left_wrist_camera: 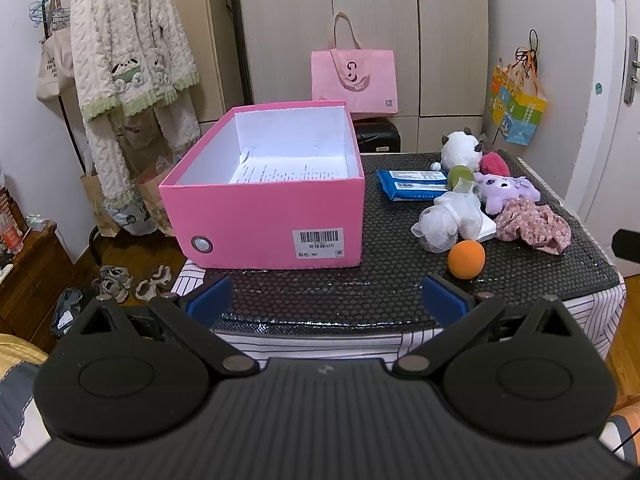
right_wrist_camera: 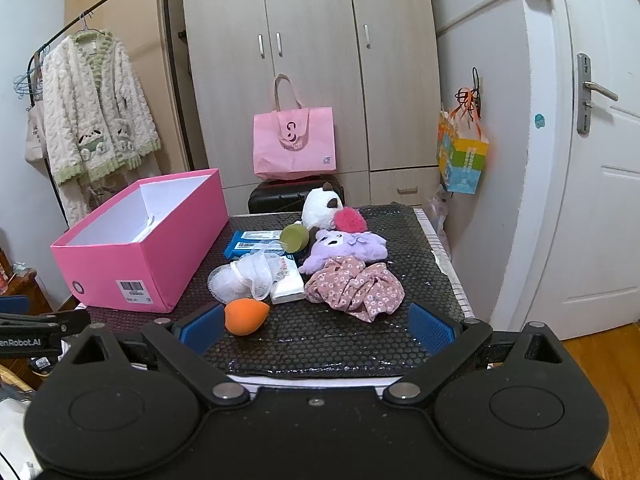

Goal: Organize soft objects
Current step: 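Grasp the orange sponge with the left gripper while the right gripper grasps the pink floral cloth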

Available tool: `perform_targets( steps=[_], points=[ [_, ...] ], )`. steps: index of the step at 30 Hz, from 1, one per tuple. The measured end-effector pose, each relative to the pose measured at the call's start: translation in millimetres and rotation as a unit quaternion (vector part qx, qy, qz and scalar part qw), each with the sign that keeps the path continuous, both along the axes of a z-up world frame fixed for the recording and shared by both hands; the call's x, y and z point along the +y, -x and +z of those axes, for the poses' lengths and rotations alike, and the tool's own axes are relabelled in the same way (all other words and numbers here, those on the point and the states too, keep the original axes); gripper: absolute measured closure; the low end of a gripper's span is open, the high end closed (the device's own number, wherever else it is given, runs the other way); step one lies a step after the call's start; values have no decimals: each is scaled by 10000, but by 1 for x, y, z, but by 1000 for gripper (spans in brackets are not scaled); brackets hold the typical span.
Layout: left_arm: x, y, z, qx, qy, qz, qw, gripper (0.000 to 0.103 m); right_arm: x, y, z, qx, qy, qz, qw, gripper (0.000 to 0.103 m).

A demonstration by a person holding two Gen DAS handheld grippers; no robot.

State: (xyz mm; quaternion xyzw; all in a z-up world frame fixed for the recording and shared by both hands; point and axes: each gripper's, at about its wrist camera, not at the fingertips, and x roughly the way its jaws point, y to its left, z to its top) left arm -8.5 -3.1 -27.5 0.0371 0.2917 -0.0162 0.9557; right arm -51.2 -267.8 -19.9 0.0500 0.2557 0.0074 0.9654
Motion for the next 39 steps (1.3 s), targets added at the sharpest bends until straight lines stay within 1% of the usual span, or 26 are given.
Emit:
perform_targets(
  steps=[3, 4, 6, 8, 10, 13, 17, 20, 22, 25, 29, 31, 33, 39],
  points=[
    [-1, -3, 6, 0, -41, -145, 9999, 0, -5, -1, 7, -158, -26, 39, 9999, 3],
    [-2, -4, 10, -25, -82, -206, 9998, 0, -9, -1, 10, -299, -86, 96, 9995, 3],
    [-4, -4, 18, -232, -241, -157, 9993, 0, -16, 0, 13, -575, -199, 243, 9978, 3],
    [-6, -6, 25, -414, -314, -83, 9986, 0, -25, 0, 12, -850, -365, 430, 9948, 2],
    [-9, -13, 30, -428, -279, -189, 9985, 0, -35, -4, 9, -1058, -551, 485, 9917, 1],
    [-18, -27, 30, -337, -128, -407, 9985, 0, -49, -18, 2, -1176, -654, 396, 9901, 1],
    [-34, -50, 20, -170, 110, -725, 9972, 0, -58, -42, -11, -1054, -566, 423, 9919, 1],
    [-43, -72, 5, 89, 447, -1044, 9935, 0, -59, -58, -22, -913, -460, 479, 9936, 1],
    [-50, -82, -6, 162, 611, -1204, 9907, 0, -58, -67, -28, -857, -308, 535, 9944, 1],
    [-59, -94, -22, 248, 701, -1438, 9868, 0, -59, -75, -36, -790, -165, 557, 9952, 1],
    [-67, -107, -43, 368, 879, -1702, 9808, 2, -62, -89, -47, -659, -193, 661, 9954, 1],
    [-71, -112, -52, 399, 944, -1823, 9779, 3, -64, -97, -53, -588, -240, 708, 9955, 1],
    [-74, -115, -60, 395, 975, -1866, 9768, 3, -64, -104, -59, -495, -300, 768, 9954, 2],
    [-86, -121, -77, 291, 843, -2050, 9747, 5, -61, -122, -78, -270, -271, 866, 9955, 2]
  ],
)
